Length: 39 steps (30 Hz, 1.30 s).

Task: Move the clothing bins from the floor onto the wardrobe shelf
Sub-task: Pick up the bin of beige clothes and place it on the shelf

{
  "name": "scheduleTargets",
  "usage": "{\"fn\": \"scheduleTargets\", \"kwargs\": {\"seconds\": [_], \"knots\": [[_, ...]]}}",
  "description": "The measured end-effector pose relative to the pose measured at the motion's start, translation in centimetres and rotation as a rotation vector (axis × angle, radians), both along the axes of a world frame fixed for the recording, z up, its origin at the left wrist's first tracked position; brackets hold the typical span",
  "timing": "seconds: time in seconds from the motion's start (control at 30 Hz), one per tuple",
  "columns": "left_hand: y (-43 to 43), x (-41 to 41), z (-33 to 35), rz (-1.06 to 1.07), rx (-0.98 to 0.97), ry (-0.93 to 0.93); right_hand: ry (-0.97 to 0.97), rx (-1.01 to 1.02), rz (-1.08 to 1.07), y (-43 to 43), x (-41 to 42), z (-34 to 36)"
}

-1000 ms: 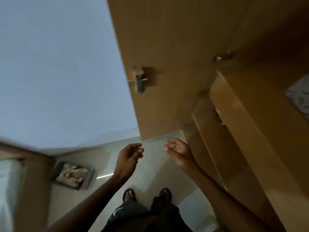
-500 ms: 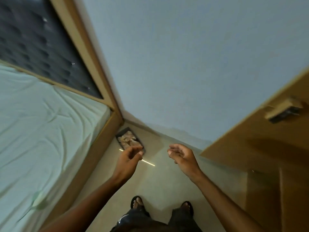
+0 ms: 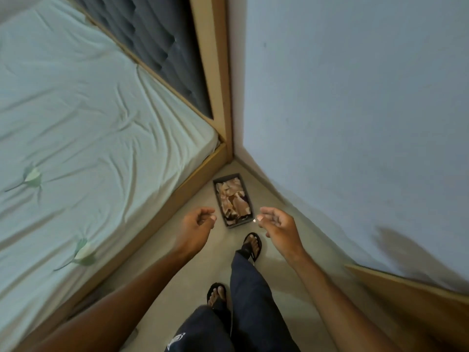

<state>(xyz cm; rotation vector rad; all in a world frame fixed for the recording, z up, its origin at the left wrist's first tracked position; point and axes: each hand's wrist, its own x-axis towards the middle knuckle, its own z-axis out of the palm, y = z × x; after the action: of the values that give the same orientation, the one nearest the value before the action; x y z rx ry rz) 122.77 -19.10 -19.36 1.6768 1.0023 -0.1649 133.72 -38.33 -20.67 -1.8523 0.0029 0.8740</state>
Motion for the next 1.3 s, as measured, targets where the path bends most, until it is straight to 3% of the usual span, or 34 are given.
{"fn": "scheduleTargets", "kwargs": {"seconds": [0.27, 0.4, 0.57, 0.7, 0.77, 0.87, 0.97, 1.07, 1.17, 1.3], "knots": [[4.0, 7.3, -16.4, -0.085, -0.005, 0.229, 0.087, -0.186, 0.158, 4.2, 8.1, -15.8], [5.2, 8.9, -30.1, -0.209, -0.013, 0.409, 0.089, -0.294, 0.231, 5.6, 10.2, -28.5], [6.3, 10.0, -44.2, -0.294, -0.018, 0.477, -0.013, -0.417, 0.345, 6.7, 11.0, -42.9], [7.3, 9.8, -53.3, -0.382, -0.042, 0.548, -0.241, -0.517, 0.641, 7.9, 11.6, -52.2], [7.5, 9.9, -55.7, -0.473, -0.109, 0.590, -0.367, -0.628, 0.828, 8.6, 12.3, -54.5], [7.8, 9.9, -57.5, -0.574, -0.208, 0.616, -0.407, -0.732, 0.933, 9.6, 12.9, -56.6], [8.4, 10.0, -57.2, -0.465, -0.194, 0.568, -0.389, -0.738, 0.889, 9.5, 12.7, -56.4], [9.8, 9.6, -56.1, -0.285, 0.028, 0.462, -0.235, -0.705, 0.816, 9.2, 10.0, -55.1], [10.5, 9.2, -55.1, -0.406, 0.199, 0.485, -0.032, -0.685, 0.899, 9.4, 6.5, -54.5], [10.3, 7.9, -54.3, -0.411, 0.047, 0.671, -0.075, -0.744, 0.763, 10.1, 5.4, -54.2]]}}
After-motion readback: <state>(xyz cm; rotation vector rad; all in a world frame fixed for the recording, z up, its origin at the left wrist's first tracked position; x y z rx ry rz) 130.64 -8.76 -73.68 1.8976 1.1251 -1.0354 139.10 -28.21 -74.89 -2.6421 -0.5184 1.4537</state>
